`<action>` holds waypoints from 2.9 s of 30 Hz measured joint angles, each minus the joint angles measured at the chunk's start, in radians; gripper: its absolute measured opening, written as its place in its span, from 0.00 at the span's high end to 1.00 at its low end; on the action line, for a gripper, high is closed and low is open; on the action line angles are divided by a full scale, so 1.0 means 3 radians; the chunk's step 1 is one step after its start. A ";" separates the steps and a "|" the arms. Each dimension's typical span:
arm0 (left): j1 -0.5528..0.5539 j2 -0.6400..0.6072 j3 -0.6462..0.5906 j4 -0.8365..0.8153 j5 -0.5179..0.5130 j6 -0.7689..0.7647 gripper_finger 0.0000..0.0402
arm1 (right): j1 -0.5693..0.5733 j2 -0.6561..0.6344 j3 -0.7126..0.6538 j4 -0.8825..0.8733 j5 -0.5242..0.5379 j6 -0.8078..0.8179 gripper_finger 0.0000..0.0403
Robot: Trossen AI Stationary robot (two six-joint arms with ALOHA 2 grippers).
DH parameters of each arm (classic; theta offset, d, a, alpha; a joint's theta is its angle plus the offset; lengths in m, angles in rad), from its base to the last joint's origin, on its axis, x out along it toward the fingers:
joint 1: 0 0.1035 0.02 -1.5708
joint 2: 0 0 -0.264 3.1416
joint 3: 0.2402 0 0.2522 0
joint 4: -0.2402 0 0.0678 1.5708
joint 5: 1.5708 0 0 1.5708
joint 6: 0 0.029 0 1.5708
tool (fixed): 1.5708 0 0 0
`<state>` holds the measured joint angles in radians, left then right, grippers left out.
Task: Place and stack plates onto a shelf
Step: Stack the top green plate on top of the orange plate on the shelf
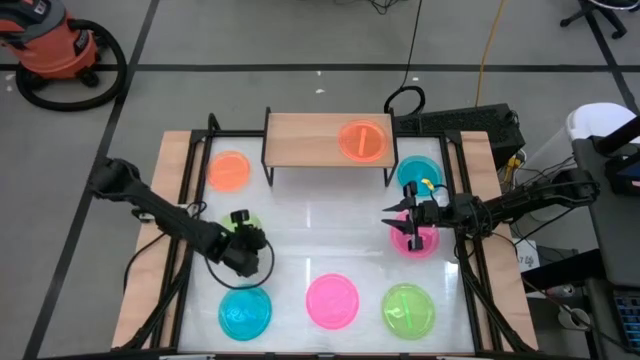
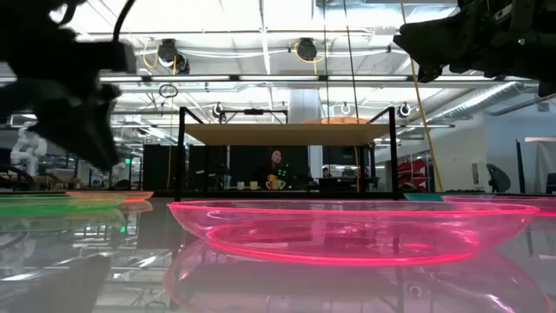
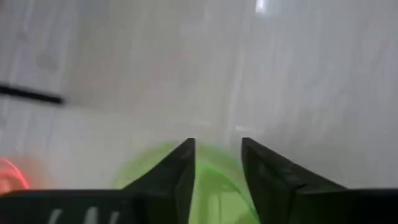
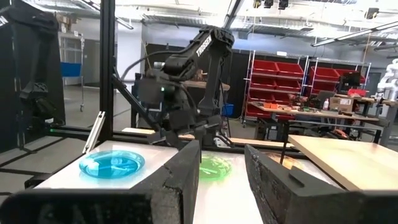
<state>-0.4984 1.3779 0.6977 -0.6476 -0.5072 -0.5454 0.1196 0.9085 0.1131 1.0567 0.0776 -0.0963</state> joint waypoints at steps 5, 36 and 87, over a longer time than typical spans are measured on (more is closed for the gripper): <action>-0.0002 0.0057 -0.0041 0.0027 0.0285 -0.0466 0.57 | 0.0000 0.0000 0.0000 -0.0011 0.0007 -0.0005 0.72; -0.0192 0.0536 0.0049 -0.0293 0.0433 -0.1242 0.56 | 0.0000 -0.0001 0.0000 -0.0075 0.0016 0.0009 0.72; 0.1554 0.0419 0.1944 0.0771 0.0277 0.3842 1.00 | -0.0001 -0.0003 0.0001 0.0082 0.0093 -0.0003 0.72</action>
<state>-0.0321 1.5036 1.2808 -0.4164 -0.4242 0.6072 0.1192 0.9077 0.1135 1.0813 0.1055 -0.0971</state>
